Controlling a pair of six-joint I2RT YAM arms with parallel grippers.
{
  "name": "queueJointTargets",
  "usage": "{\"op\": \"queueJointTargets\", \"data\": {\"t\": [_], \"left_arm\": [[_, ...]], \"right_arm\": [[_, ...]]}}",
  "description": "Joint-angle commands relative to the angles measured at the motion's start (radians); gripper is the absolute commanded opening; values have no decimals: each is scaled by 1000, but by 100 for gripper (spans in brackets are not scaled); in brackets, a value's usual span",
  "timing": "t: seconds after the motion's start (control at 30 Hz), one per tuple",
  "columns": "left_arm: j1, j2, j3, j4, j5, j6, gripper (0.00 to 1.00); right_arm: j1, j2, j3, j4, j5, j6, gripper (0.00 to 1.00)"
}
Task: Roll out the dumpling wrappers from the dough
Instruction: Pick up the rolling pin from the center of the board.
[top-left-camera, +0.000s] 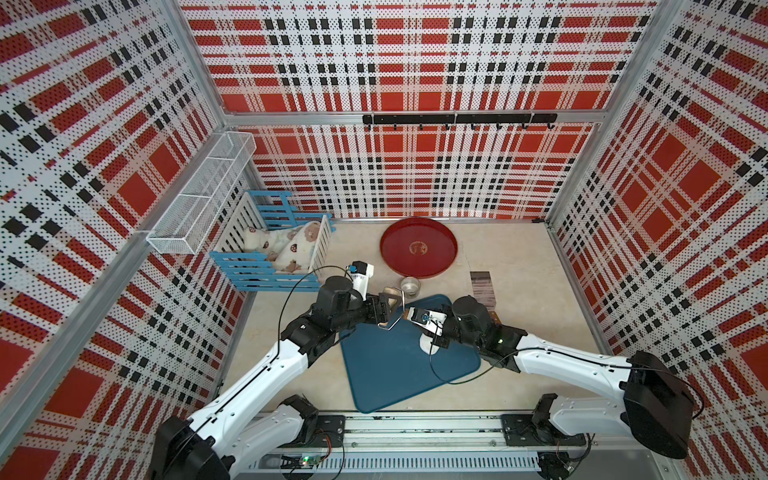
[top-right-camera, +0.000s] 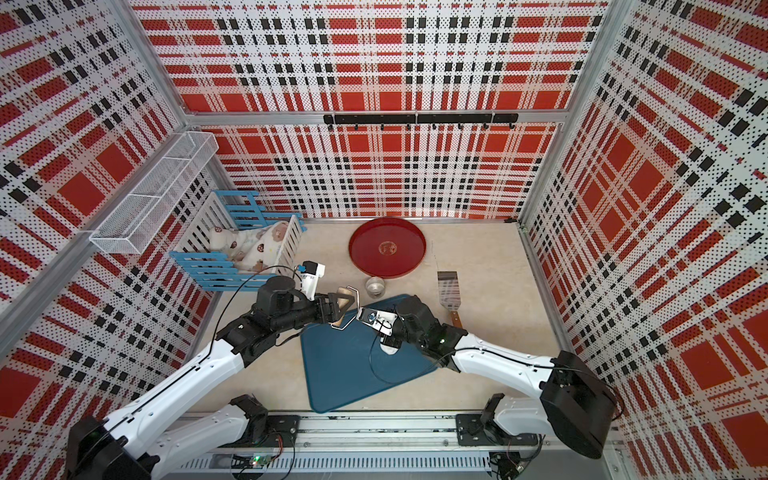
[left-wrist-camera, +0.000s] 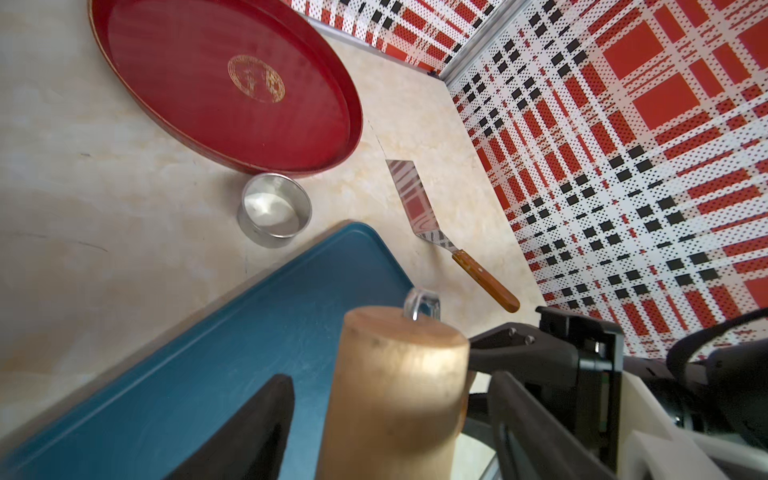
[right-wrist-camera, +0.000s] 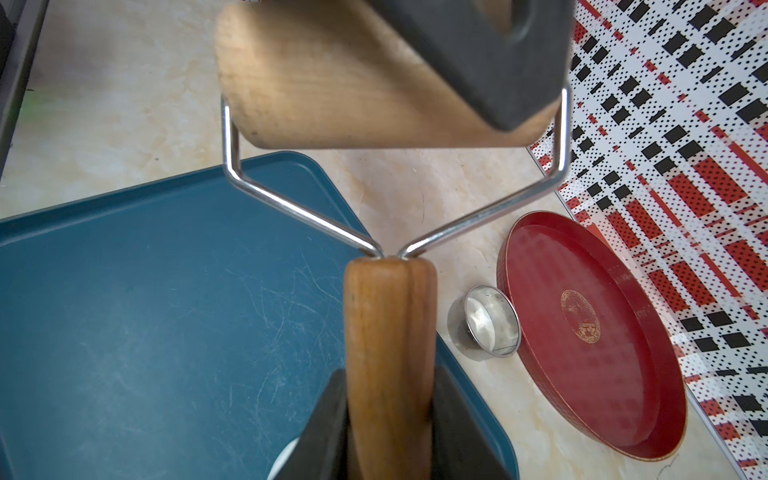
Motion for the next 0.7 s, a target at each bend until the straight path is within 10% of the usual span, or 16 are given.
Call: {"op": "queueJointTargets", "data": {"t": [0.0,0.3,0.67], "left_arm": [[-14,20,8,-7,19,13,68],[-16,14,0,0,28,11,27],[-15,0,-18,77,32,-13,20]], "right_arm": [[3,-33,6,70,10,-6,0],[3,-28,10,64,25,1,2],[3,-33,6,89,61,38,41]]}}
